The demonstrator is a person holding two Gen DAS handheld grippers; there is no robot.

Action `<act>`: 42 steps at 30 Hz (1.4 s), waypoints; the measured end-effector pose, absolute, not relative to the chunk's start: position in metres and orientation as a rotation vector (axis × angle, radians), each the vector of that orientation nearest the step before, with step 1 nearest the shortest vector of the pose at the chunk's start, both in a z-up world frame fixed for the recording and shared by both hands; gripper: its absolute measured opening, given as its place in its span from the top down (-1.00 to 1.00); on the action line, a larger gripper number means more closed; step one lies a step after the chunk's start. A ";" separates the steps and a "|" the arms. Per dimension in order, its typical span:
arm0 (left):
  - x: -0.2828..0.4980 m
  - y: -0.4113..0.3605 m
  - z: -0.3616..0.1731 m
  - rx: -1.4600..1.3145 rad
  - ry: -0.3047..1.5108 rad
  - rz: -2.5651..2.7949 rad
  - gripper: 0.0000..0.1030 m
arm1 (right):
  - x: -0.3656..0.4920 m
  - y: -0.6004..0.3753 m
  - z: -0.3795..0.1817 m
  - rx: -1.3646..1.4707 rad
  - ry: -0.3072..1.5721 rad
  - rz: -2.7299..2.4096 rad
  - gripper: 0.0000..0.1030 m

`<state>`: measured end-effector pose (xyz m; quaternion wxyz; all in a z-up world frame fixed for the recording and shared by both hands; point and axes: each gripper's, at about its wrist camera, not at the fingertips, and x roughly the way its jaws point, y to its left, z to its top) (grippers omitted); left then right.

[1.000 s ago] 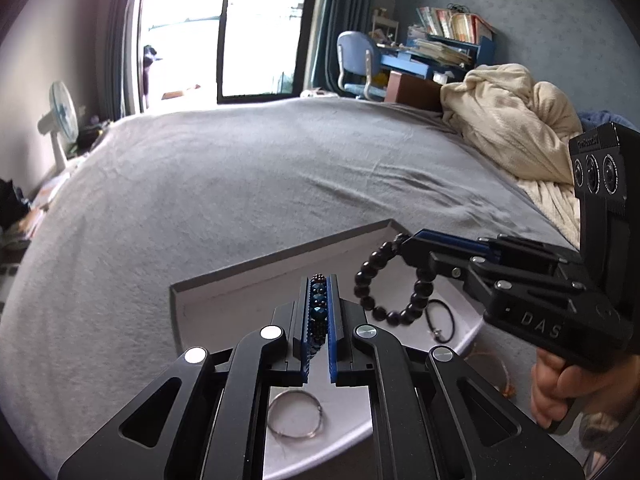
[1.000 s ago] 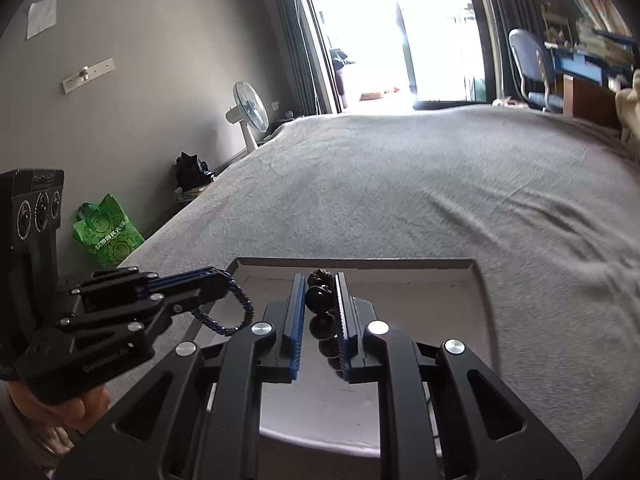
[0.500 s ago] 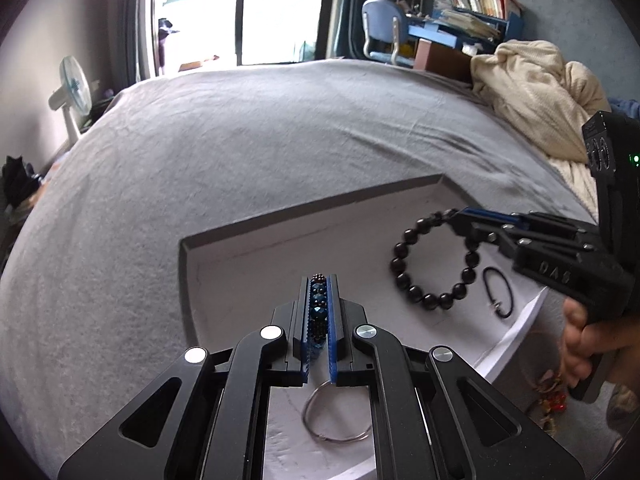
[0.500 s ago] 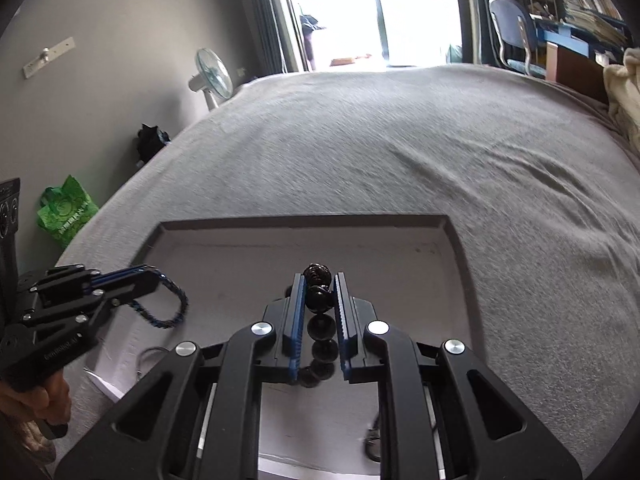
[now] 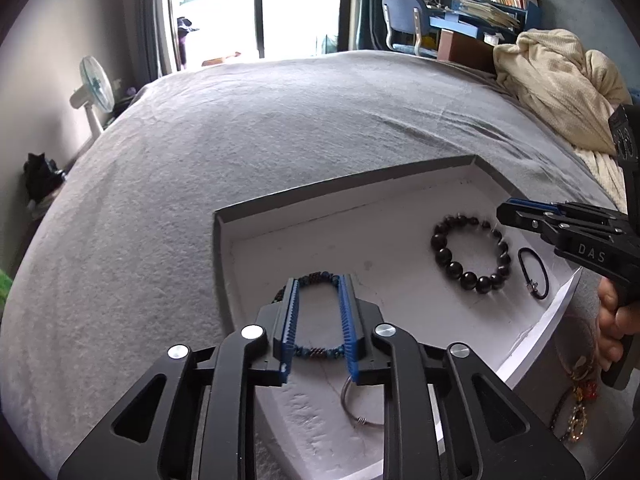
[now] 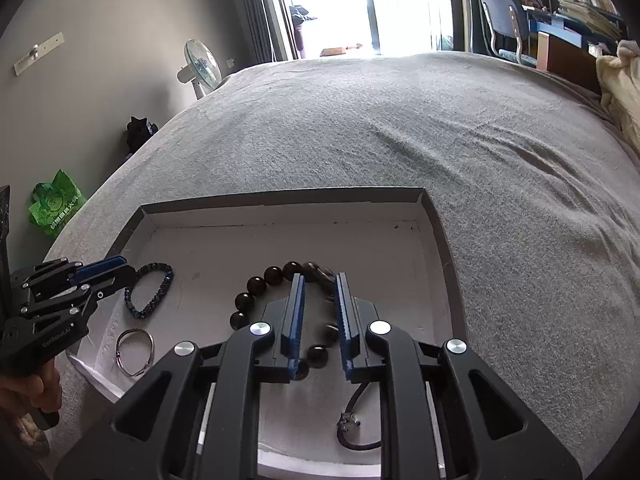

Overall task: Organize jewelry
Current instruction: 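Open left tool dropping blue bracelet in tray while right tool releases black bracelet, then move both open tools back toward the pearl hairpin and remaining jewelry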

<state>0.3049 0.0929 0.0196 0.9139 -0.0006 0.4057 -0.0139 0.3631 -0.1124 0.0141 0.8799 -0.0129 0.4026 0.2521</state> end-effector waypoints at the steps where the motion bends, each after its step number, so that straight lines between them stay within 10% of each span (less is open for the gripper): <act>1: 0.303 0.093 0.020 -0.004 0.832 -0.026 0.45 | 0.360 -0.113 0.016 -0.026 0.832 0.526 0.61; 8: 0.278 0.090 0.033 -0.016 0.766 -0.009 -0.25 | 0.338 -0.125 0.029 0.000 0.769 0.540 0.16; 17: 0.243 0.077 0.050 -0.023 0.681 0.010 -0.64 | 0.301 -0.141 0.042 0.011 0.671 0.560 -0.36; 42: 0.123 0.040 0.019 -0.109 0.672 -0.018 -0.80 | 0.169 -0.211 0.029 0.031 0.538 0.495 -0.87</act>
